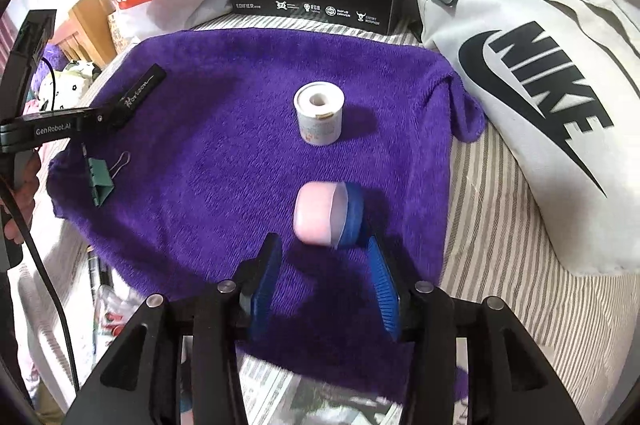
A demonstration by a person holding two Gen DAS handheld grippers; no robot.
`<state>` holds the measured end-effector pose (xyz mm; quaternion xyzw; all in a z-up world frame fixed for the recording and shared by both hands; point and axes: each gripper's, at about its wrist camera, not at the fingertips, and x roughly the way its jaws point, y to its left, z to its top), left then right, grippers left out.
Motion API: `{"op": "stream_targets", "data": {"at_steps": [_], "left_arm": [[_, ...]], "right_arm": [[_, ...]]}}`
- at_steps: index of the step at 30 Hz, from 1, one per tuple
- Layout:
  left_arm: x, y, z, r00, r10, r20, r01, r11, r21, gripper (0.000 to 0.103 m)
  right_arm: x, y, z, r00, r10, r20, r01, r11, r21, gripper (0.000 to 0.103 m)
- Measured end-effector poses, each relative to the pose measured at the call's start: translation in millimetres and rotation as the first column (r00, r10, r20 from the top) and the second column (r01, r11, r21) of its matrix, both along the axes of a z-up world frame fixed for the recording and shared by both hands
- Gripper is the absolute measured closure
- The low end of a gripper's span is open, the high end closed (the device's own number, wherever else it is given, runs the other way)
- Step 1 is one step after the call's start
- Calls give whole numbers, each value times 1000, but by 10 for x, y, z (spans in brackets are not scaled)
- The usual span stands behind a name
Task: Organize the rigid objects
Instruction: 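Release the container on the towel with the right tool while the left tool releases the black case, then grasp the white-and-blue balm tube with the right tool while the left tool grasps the gold-and-black bottle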
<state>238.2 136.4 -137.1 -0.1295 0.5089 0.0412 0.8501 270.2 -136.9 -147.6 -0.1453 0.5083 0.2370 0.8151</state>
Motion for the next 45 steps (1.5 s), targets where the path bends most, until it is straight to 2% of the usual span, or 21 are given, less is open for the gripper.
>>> {"op": "stream_targets", "data": {"at_steps": [6,11,16,23,29,43,45], "left_arm": [[-234,-32,119,1000,25,17,-24,999,-23,78],[-547,-160,343,998,19,65,-19,1000,3,78],[-897,-325,453,995,4,96,-4,1000,1,78],[-1292,-623,343,996,-23,86,26,999,-36,78],[-1484,-747,178,998,-25,53,29,996,-83,78],[-1608,-652,22,1000,-8,17,11,992,-123,78],[-1610,-663,-7,1000,-13,13,15,992,-128,78]], "right_arm": [[-223,-98,153,1000,-11,23,11,1000,6,58],[-534,-269,342,998,-27,51,25,999,41,58],[-874,-367,372,998,-32,54,29,998,49,58],[-1284,-359,201,1000,-26,-16,28,993,112,58],[-1370,-125,83,999,13,-44,-7,991,133,58],[-1331,389,-99,994,110,-13,-110,994,-18,59],[-1287,422,-178,993,112,-30,-113,992,-48,67]]}}
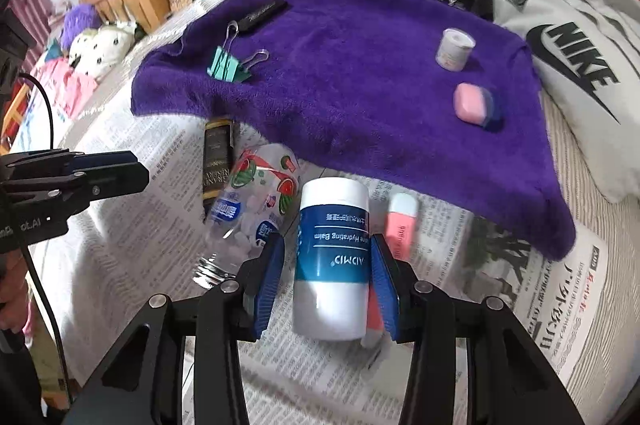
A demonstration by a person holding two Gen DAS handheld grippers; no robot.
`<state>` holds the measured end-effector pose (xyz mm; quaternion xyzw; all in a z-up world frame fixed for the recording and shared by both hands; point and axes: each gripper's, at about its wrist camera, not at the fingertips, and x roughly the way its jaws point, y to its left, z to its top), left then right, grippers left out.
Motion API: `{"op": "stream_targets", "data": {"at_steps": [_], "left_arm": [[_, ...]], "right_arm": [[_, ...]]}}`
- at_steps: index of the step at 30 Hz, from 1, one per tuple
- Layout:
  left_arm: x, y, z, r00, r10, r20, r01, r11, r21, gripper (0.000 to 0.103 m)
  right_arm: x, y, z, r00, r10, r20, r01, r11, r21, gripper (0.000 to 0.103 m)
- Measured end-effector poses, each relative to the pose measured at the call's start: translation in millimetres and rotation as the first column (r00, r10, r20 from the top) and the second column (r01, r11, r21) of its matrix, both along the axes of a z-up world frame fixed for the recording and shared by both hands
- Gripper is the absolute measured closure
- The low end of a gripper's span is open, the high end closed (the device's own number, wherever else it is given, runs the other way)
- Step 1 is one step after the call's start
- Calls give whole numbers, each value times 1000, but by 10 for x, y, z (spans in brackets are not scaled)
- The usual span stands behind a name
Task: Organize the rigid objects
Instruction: 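Grasp the white-and-blue balm tube with the right tool while the left tool grasps the gold-and-black bottle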
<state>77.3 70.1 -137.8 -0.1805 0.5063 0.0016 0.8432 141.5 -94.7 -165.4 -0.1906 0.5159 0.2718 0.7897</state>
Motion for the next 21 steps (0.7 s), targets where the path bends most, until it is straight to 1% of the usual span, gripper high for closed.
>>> {"op": "stream_targets", "data": {"at_steps": [2,6,10,17,21], "left_arm": [[-5,-6,-16,1000,-2,0,2,1000,-5,78],[35,-28,-42,1000,-7,6,7,1000,-13,78],[120,-63,-53,1000,4,11,-3,1000,-22,78],[384,-215,-45,1000,-4,-8,4,1000,17,78],[516,-336,-74,1000,1,-18,0,998,56,76]], "right_arm": [[-11,-36,-1,1000,9,3,-9,1000,18,67],[-34,-167,26,999,-9,-34,11,997,77,67],[-71,-288,137,999,-26,-31,29,993,118,67],[-99,-579,316,997,-76,-11,77,985,155,67],[-86,-786,328,993,-120,-9,119,981,156,67]]}}
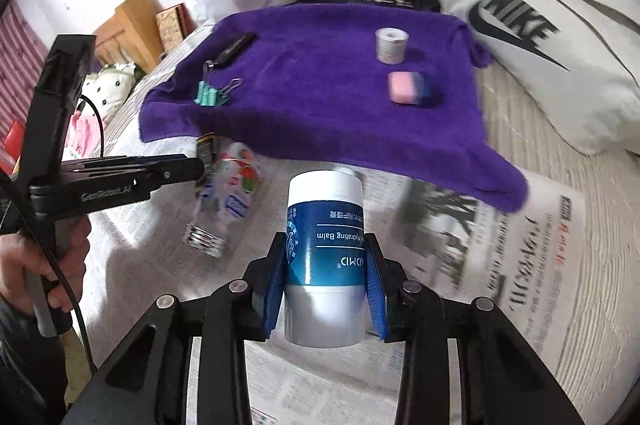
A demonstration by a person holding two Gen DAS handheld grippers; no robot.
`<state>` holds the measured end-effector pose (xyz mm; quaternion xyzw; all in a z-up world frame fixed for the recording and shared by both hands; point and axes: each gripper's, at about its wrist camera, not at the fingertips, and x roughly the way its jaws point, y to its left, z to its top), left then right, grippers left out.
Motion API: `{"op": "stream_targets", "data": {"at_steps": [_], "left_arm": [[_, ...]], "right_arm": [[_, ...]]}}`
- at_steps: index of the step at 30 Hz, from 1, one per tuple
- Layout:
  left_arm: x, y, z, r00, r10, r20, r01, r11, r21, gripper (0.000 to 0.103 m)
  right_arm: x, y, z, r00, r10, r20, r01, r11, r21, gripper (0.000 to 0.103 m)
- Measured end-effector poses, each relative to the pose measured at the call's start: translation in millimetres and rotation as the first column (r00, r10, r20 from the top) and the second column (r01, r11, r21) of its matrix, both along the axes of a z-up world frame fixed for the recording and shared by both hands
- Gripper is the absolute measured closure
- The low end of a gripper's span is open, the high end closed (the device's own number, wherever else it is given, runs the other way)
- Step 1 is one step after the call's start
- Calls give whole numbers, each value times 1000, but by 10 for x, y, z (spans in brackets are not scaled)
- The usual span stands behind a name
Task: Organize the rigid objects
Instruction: 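Grasp the white-and-blue balm tube with the right tool while the left tool grasps the gold-and-black bottle, then carry both items onto the purple towel and open both tools to release them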
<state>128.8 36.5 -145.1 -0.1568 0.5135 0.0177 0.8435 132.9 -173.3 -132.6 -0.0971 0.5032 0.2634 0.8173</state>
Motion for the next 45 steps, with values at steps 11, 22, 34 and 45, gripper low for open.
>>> {"op": "stream_targets", "data": {"at_steps": [11,22,34,45], "left_arm": [[-65,-192,-26,1000,-30,-9,31,982,186,70],[-264,-111,-35,999,-38,-17,41,975,220,72],[-297,-119,-24,996,-76,41,67,982,176,81],[-403,-21,164,992,-84,94,73,991,110,81]], "right_arm": [[53,-475,-176,990,-138,-33,139,990,31,67],[50,-527,-211,989,-145,-29,146,987,62,67],[55,-534,-270,989,-139,-42,141,988,61,67],[83,-606,-132,988,-150,-26,152,986,63,67]]}}
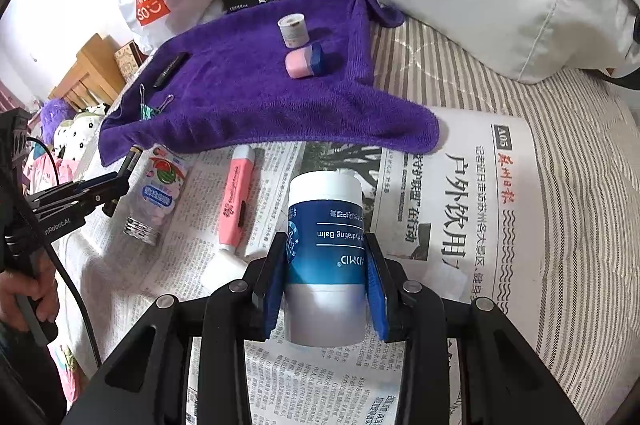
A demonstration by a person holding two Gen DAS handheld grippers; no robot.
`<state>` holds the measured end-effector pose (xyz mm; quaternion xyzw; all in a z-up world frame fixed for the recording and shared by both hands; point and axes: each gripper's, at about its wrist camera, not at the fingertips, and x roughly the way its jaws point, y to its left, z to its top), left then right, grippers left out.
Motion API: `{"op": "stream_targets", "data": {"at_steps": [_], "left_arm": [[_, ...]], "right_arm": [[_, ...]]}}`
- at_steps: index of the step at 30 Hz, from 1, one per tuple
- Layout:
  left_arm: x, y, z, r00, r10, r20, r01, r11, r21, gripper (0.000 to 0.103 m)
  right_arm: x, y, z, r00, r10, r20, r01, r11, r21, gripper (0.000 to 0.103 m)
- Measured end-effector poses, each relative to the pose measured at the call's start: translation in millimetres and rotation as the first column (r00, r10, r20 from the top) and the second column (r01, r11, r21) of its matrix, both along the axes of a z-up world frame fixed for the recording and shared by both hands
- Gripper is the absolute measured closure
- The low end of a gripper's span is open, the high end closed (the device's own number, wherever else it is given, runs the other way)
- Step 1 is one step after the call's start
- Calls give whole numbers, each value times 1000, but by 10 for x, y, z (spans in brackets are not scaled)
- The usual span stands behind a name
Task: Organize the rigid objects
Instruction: 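Carry both items onto the purple towel and open both tools to release them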
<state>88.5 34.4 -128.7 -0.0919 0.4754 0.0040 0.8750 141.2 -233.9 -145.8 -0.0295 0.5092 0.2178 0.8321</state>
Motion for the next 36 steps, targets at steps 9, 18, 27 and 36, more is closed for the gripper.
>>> {"op": "stream_targets", "data": {"at_steps": [9,18,27,36], "left_arm": [[82,79,136,1000,-10,20,10,1000,-16,81],[256,133,303,999,-20,46,21,999,-27,81],[592,146,394,998,-35,55,36,999,-20,81],[953,164,390,997,-55,48,56,998,-26,81]], "right_arm": [[59,76,135,1000,29,10,-29,999,28,67],[209,243,285,997,70,37,-71,997,26,67],[561,486,418,992,110,67,-111,994,4,67],[1008,782,321,983,180,32,-179,983,-37,67]]}}
